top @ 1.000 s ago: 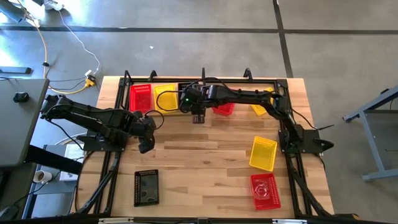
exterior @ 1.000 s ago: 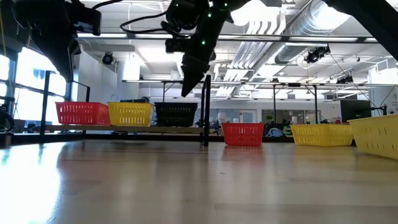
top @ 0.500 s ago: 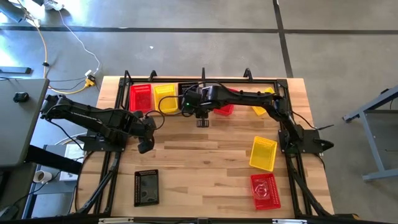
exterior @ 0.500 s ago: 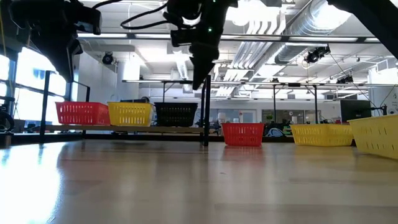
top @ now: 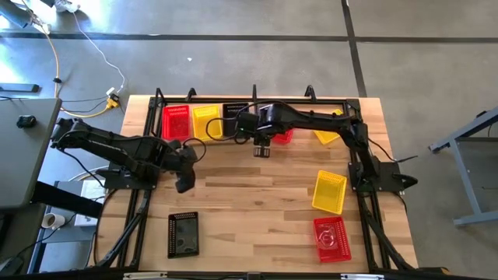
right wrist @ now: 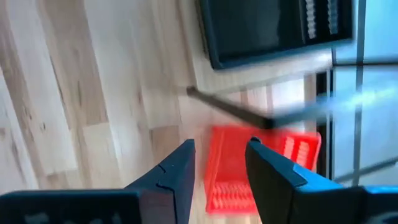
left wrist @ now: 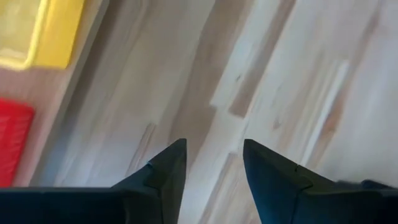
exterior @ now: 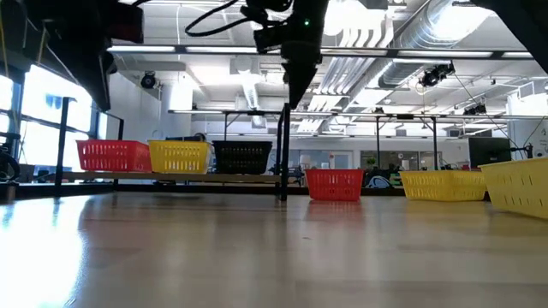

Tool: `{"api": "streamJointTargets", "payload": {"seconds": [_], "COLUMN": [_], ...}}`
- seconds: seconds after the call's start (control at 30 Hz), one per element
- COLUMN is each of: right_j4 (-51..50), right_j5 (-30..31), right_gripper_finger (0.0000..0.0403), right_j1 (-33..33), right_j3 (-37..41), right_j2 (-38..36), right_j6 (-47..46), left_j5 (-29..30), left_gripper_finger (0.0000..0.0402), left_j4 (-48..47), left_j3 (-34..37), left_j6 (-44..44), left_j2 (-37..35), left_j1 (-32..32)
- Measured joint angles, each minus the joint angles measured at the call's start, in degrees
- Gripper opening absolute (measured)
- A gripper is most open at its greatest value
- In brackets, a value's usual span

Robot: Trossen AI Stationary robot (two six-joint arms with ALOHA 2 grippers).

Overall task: Stack baskets on shelf by color
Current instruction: Stack the black bin on top of the black bin on the shelf

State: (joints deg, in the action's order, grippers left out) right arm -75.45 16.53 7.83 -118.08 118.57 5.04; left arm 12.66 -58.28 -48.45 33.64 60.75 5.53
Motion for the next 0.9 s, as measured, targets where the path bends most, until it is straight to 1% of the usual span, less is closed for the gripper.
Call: {"api": "streamJointTargets", "payload": {"seconds": [0.17,0.27,0.37,0.43,0.53,0.73,0.9], "right_j4": [-5.3,-9.5,-11.3,-12.2,-12.2,-10.8,-9.7], "right_j5": [2.6,6.7,11.4,13.6,15.1,15.4,14.5], "right_gripper_finger": [0.0129,0.0129,0.0129,0.0129,0.0129,0.0129,0.0129], "right_j1": [-2.6,-5.2,-8.1,-10.0,-12.6,-17.3,-21.3], "right_j3": [0.0,0.1,2.2,4.4,8.7,19.7,28.3], "right_j2": [-2.7,-4.3,-7.0,-9.0,-12.5,-19.4,-24.8], "right_j6": [-5.8,-10.4,-14.4,-17.5,-22.2,-32.1,-41.7], "left_j5": [0.2,0.4,0.4,0.4,0.4,0.3,-0.5], "left_gripper_finger": [0.0145,0.0145,0.0145,0.0145,0.0145,0.0145,0.0145], "left_j4": [4.6,7.1,9.4,10.2,10.8,11.5,12.2], "left_j3": [0.0,0.0,0.0,0.0,0.0,0.0,0.0], "left_j6": [-4.1,-6.0,-8.1,-9.1,-9.8,-9.8,-8.7], "left_j2": [0.0,0.0,0.0,0.0,0.0,0.0,0.0], "left_j1": [0.3,0.2,0.3,0.3,0.2,0.3,0.6]}}
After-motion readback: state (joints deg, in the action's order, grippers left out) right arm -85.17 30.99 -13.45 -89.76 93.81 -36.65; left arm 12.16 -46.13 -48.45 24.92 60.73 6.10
